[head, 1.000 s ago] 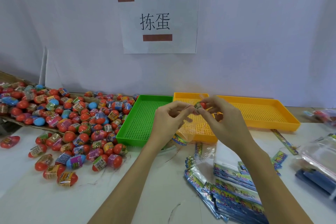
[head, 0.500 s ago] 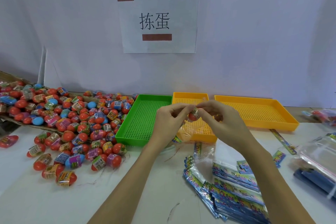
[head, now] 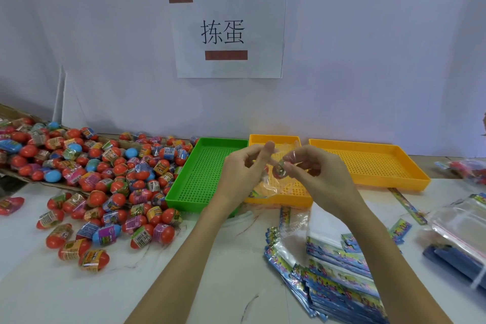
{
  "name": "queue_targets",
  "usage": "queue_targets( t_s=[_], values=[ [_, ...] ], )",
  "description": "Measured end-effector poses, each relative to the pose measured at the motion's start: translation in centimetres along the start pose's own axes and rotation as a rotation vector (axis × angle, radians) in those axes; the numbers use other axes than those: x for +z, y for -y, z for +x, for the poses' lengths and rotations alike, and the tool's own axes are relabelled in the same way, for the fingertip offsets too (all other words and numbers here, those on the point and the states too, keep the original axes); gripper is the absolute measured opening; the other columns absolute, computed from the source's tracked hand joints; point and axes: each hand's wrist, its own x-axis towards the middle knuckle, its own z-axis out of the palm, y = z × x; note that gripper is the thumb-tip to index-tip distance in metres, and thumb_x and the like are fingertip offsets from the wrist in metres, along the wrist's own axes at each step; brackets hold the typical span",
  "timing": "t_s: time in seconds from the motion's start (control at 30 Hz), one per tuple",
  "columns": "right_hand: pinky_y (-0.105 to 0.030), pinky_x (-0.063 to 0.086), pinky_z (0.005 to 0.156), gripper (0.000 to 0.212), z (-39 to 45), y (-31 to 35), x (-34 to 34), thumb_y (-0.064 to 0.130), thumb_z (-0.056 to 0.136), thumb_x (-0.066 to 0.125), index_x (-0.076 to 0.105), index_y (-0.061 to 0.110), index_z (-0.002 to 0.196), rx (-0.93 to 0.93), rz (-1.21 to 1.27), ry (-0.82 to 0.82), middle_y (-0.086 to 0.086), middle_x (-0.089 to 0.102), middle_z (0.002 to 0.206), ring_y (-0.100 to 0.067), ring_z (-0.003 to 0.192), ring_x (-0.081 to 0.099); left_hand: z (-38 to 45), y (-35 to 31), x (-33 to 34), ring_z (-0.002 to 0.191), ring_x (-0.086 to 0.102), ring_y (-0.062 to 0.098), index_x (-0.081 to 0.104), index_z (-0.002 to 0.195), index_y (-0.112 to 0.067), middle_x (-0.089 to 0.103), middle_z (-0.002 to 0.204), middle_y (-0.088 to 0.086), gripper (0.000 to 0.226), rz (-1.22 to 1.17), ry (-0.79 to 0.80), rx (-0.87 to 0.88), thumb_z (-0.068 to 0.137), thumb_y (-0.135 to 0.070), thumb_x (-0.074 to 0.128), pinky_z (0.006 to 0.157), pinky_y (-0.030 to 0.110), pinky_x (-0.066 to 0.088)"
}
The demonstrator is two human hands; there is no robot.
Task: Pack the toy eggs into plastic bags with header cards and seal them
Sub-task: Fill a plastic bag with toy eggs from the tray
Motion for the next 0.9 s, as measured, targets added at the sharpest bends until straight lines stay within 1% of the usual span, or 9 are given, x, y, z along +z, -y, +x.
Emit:
queue_targets(
  t_s=[0.07, 0.17, 0.3, 0.4, 0.5, 0.57, 0.63, 0.73, 0.9],
  values=[
    [-0.030, 0.058, 0.074, 0.011, 0.1, 0.1, -0.3, 0.017, 0.093, 0.076, 0.072, 0.018, 0.103, 0.009, 0.035, -0.040, 0.003, 0.075, 0.095, -0.013, 0.084, 0.073, 0.1, -0.1, -0.9, 0.066, 0.074, 0.015, 0.074, 0.117, -0.028, 0.079, 0.097, -0.004, 0.047, -0.020, 0.120, -0.060, 0.089, -0.065, 0.068, 0.065, 0.035, 0.062],
    [-0.028, 0.059, 0.077, 0.010, 0.0, 0.1, -0.9, 0.015, 0.096, 0.072, 0.072, 0.019, 0.105, 0.037, 0.105, -0.019, 0.004, 0.076, 0.096, -0.009, 0.084, 0.072, 0.1, -0.1, -1.7, 0.073, 0.078, 0.026, 0.067, 0.130, -0.032, 0.078, 0.111, -0.006, 0.054, -0.078, 0.256, -0.075, 0.081, -0.037, 0.089, 0.076, 0.042, 0.065],
    [-0.030, 0.059, 0.086, 0.016, -0.2, 0.2, -1.3, 0.016, 0.103, 0.061, 0.074, 0.022, 0.111, 0.082, 0.143, 0.165, 0.004, 0.077, 0.099, -0.011, 0.095, 0.073, 0.1, -0.2, -1.5, 0.084, 0.079, 0.028, 0.068, 0.131, -0.029, 0.076, 0.117, -0.004, 0.063, -0.173, 0.256, -0.058, 0.075, -0.019, 0.094, 0.071, 0.033, 0.064],
    [-0.028, 0.057, 0.085, 0.013, -0.3, 0.5, -1.5, 0.018, 0.102, 0.063, 0.073, 0.021, 0.110, 0.064, 0.160, 0.187, 0.005, 0.079, 0.098, -0.011, 0.095, 0.073, 0.0, -0.4, -1.8, 0.102, 0.076, 0.012, 0.069, 0.128, -0.036, 0.075, 0.118, -0.016, 0.061, -0.133, 0.237, -0.029, 0.074, -0.026, 0.095, 0.083, 0.024, 0.061],
    [-0.027, 0.055, 0.082, 0.007, -0.2, 0.5, -2.0, 0.022, 0.096, 0.071, 0.075, 0.022, 0.102, 0.049, 0.074, 0.137, 0.009, 0.079, 0.093, -0.005, 0.093, 0.073, 0.1, -0.5, -2.1, 0.114, 0.070, 0.003, 0.070, 0.126, -0.040, 0.074, 0.120, -0.017, 0.059, -0.101, 0.269, -0.036, 0.074, -0.029, 0.095, 0.090, 0.017, 0.056],
    [-0.026, 0.054, 0.081, 0.005, -0.1, 0.5, -2.2, 0.022, 0.093, 0.075, 0.077, 0.022, 0.097, 0.036, 0.036, 0.116, 0.010, 0.079, 0.092, -0.002, 0.092, 0.072, 0.0, -0.4, -2.0, 0.111, 0.071, 0.004, 0.071, 0.125, -0.039, 0.074, 0.121, -0.013, 0.058, -0.116, 0.295, -0.066, 0.074, -0.026, 0.095, 0.087, 0.017, 0.056],
    [-0.029, 0.056, 0.082, 0.005, -0.1, 0.5, -2.3, 0.020, 0.092, 0.076, 0.079, 0.022, 0.095, 0.021, 0.007, 0.123, 0.011, 0.079, 0.092, -0.003, 0.092, 0.072, -0.1, -0.5, -1.9, 0.109, 0.070, 0.000, 0.071, 0.125, -0.040, 0.073, 0.121, -0.013, 0.057, -0.095, 0.291, -0.073, 0.075, -0.027, 0.095, 0.084, 0.010, 0.052],
    [-0.034, 0.059, 0.081, 0.005, -0.1, 0.4, -2.1, 0.020, 0.091, 0.077, 0.080, 0.021, 0.095, 0.007, -0.023, 0.122, 0.012, 0.078, 0.091, -0.005, 0.089, 0.071, -0.2, -0.4, -1.8, 0.117, 0.062, -0.008, 0.071, 0.122, -0.045, 0.072, 0.123, -0.018, 0.055, -0.037, 0.269, -0.064, 0.074, -0.035, 0.095, 0.086, 0.004, 0.047],
    [-0.029, 0.053, 0.071, 0.005, -0.2, 0.3, -1.6, 0.022, 0.090, 0.079, 0.077, 0.024, 0.094, -0.045, -0.083, 0.163, 0.013, 0.075, 0.086, -0.006, 0.084, 0.068, -0.2, -0.3, -1.4, 0.112, 0.062, -0.013, 0.071, 0.120, -0.049, 0.071, 0.121, -0.024, 0.053, -0.044, 0.282, -0.079, 0.074, -0.039, 0.094, 0.082, -0.001, 0.044]
  ],
)
